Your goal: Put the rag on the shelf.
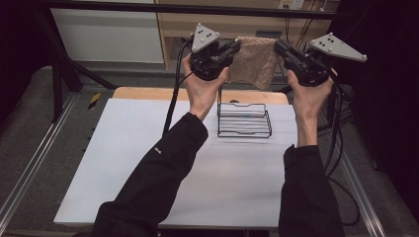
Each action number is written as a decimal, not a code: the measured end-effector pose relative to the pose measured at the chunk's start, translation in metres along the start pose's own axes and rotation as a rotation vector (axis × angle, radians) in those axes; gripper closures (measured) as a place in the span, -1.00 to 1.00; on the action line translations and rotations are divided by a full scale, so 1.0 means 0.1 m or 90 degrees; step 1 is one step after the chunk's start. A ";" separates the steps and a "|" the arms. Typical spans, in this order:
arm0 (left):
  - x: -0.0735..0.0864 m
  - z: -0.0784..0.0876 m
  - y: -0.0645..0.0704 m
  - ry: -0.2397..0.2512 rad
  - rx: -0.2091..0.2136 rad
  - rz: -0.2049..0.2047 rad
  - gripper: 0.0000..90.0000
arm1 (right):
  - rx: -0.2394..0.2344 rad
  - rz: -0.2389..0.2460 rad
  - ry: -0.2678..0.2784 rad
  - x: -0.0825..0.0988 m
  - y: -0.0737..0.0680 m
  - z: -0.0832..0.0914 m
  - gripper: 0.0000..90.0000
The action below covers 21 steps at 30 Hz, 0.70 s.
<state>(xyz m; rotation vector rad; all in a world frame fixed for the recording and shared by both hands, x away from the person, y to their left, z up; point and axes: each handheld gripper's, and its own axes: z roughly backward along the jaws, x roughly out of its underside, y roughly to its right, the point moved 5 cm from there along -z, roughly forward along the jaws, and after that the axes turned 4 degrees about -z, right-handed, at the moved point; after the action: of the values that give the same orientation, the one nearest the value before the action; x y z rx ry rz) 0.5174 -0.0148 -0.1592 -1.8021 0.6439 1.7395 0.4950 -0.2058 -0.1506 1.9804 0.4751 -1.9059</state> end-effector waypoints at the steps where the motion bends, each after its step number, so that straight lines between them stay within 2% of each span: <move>1: 0.00 -0.02 -0.01 -0.002 -0.002 -0.002 0.88 | 0.001 0.004 -0.002 0.00 0.02 -0.02 0.92; 8: 0.08 -0.19 -0.09 -0.014 -0.007 0.013 0.88 | -0.003 -0.015 -0.013 0.11 0.16 -0.18 0.92; 16: 0.17 -0.31 -0.19 -0.020 -0.016 0.015 0.88 | -0.006 -0.009 -0.016 0.22 0.26 -0.34 0.92; 18: 0.19 -0.34 -0.22 -0.019 -0.016 0.027 0.88 | -0.003 -0.009 -0.020 0.23 0.28 -0.39 0.92; 21: 0.24 -0.37 -0.26 -0.026 -0.017 0.027 0.88 | -0.003 -0.004 -0.026 0.26 0.30 -0.45 0.92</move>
<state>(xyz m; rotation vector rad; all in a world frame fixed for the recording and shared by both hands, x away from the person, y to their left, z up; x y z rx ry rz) 0.5633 -0.0205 -0.1813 -1.7784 0.6499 1.8152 0.5502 -0.2115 -0.1749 1.9349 0.4750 -1.9429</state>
